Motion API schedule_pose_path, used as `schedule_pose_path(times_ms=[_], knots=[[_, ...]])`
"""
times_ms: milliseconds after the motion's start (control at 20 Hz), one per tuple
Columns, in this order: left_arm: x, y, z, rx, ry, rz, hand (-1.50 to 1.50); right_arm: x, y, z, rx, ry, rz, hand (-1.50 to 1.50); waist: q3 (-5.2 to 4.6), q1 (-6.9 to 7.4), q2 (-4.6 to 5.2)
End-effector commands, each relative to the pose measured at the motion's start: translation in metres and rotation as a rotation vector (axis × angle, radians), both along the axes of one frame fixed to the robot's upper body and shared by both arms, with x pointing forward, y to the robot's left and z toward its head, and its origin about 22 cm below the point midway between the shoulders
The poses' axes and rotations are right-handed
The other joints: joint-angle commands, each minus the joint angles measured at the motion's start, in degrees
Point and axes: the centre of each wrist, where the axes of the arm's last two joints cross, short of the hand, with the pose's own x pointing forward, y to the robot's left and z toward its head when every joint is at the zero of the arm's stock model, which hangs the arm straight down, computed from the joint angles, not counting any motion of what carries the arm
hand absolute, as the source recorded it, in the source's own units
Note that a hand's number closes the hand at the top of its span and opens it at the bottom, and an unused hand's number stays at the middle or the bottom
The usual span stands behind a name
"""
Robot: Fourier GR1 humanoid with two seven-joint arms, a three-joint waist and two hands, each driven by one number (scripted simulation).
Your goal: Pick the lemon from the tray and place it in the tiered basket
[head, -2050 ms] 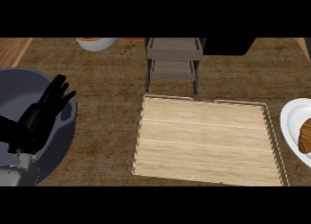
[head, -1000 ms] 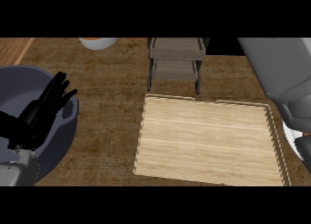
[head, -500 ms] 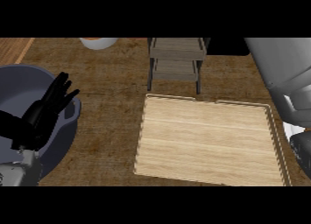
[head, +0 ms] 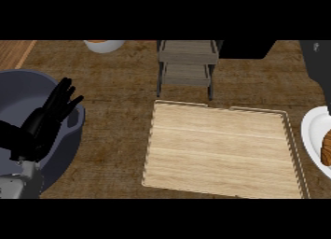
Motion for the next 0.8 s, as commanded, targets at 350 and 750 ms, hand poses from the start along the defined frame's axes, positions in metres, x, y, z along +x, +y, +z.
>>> schedule_pose_path(times_ms=[350,750], knots=[[-0.012,0.022,-0.018,-0.010,0.107,0.045,0.00,-0.013,-0.135,0.029,0.168,-0.036,-0.238,-1.50,-0.43,-0.16,0.31],[-0.013,0.011,-0.032,0.017,0.106,0.033,0.00,-0.047,-0.238,0.031,0.172,-0.074,-0.277,-1.50,-0.38,-0.25,0.62]])
